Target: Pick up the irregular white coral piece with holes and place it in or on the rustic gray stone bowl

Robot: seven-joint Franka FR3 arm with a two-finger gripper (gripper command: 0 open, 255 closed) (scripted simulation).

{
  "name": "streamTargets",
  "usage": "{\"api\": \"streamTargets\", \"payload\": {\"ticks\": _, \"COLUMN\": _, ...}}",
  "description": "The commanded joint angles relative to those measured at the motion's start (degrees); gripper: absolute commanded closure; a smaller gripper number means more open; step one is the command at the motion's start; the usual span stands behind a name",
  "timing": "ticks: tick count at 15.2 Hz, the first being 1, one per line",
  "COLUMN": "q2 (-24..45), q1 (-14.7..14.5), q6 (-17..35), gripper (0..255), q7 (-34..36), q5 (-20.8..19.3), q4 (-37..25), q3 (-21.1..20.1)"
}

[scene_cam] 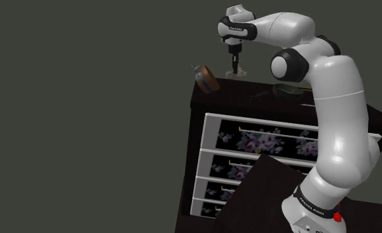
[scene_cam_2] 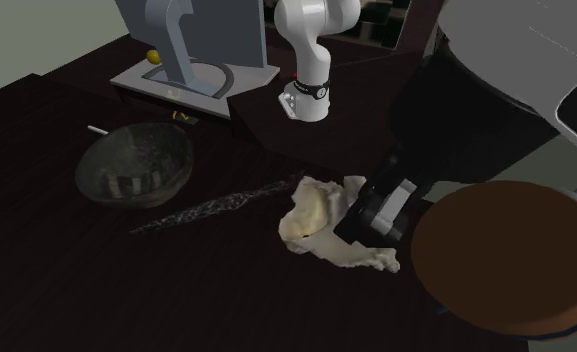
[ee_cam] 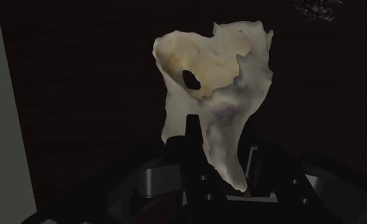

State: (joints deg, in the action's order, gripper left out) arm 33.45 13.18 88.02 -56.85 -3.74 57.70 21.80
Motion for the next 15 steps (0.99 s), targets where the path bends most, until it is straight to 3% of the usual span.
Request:
{"api": "streamTargets", "payload": {"ticks": 1, "q2": 0.8, "q1": 0.5, "q6": -2.2, "gripper": 255, "q7": -0.5, "q5": 0.2, "q4": -3.1, "q3": 0.0}}
{"api": "streamTargets", "payload": {"ticks": 4, "q2": 2.2, "q1": 1.2, "q6": -5.0, "gripper": 255, "q7": -1.0, "q5": 0.6, "q4": -7.4, "q3": 0.0}}
{"api": "streamTargets", "payload": {"ticks": 9, "q2": -6.7, "q1": 2.1, "q6": 1.7, "gripper": 255, "q7": -4.7, "q5": -1.5, "q4": 7.1, "q3": 1.7}}
{"api": "streamTargets", "payload": {"ticks": 15, "q2": -13.2, "q1": 4.9, "q6": 6.6, "gripper": 255, "q7": -10.0, "q5": -3.1, "q4": 16.9, "q3": 3.9}}
